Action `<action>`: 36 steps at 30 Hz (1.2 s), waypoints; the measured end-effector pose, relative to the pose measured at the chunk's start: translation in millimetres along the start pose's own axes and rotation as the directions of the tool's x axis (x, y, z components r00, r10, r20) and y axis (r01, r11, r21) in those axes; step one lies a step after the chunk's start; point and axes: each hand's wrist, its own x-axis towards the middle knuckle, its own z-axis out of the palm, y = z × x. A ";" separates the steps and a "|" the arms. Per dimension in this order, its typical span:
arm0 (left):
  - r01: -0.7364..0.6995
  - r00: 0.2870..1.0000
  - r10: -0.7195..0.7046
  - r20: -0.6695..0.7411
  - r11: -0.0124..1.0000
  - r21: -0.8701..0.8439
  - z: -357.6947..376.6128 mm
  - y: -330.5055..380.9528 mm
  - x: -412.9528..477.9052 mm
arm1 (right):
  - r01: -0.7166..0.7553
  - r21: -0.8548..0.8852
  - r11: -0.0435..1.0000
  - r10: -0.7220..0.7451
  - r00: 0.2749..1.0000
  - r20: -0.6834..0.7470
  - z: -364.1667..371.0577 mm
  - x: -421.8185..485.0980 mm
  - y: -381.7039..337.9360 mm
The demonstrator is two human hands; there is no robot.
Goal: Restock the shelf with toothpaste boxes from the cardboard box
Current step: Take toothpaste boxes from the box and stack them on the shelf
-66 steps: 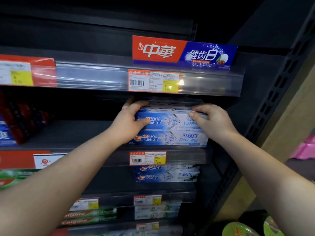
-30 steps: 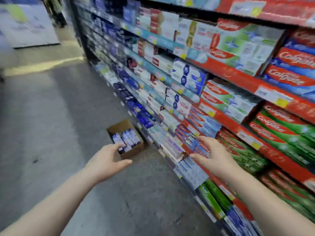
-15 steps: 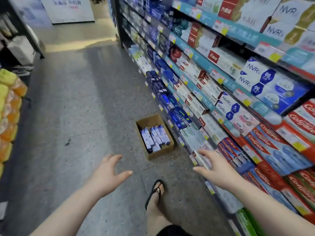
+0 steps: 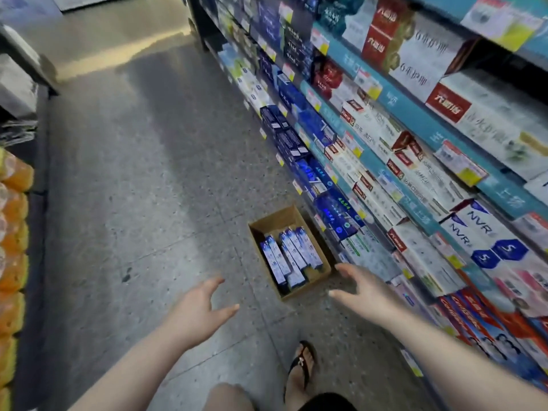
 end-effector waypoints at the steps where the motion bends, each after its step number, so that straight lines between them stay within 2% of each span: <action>1: 0.001 1.000 -0.001 0.032 1.000 0.006 -1.1 -2.2 11.9 | 0.003 0.003 1.000 -0.003 1.000 0.007 -2.1 11.4 -1.9; 5: -0.006 0.990 0.002 0.144 1.000 0.025 -6.3 -10.7 68.4 | -0.023 0.031 0.999 0.023 1.000 0.006 -1.7 55.3 -1.6; 13: -0.140 0.928 0.081 0.363 0.980 0.141 -30.9 -19.3 209.6 | -0.294 0.154 0.943 0.297 0.955 0.001 22.4 132.9 -17.6; 16: -0.198 0.910 0.113 0.398 0.964 0.178 -47.5 -28.6 270.3 | -0.346 0.247 0.905 0.362 0.932 -0.019 40.5 170.2 -31.1; 20: -0.275 0.897 0.160 0.412 0.931 0.238 -52.5 -30.1 351.7 | -0.336 0.378 0.862 0.377 0.925 -0.038 72.0 228.7 -31.7; 23: -0.305 0.893 0.198 0.405 0.927 0.220 -30.4 -25.7 403.9 | -0.358 0.414 0.837 0.388 0.922 0.011 101.6 281.3 -12.3; 26: -0.319 0.889 0.229 0.396 0.931 0.179 9.5 -29.3 447.9 | -0.352 0.388 0.852 0.390 0.921 -0.020 138.3 340.7 20.5; 36: -0.328 0.854 0.259 0.452 0.941 0.080 160.9 -91.8 565.4 | -0.402 0.347 0.847 0.400 0.913 0.081 275.6 484.7 142.1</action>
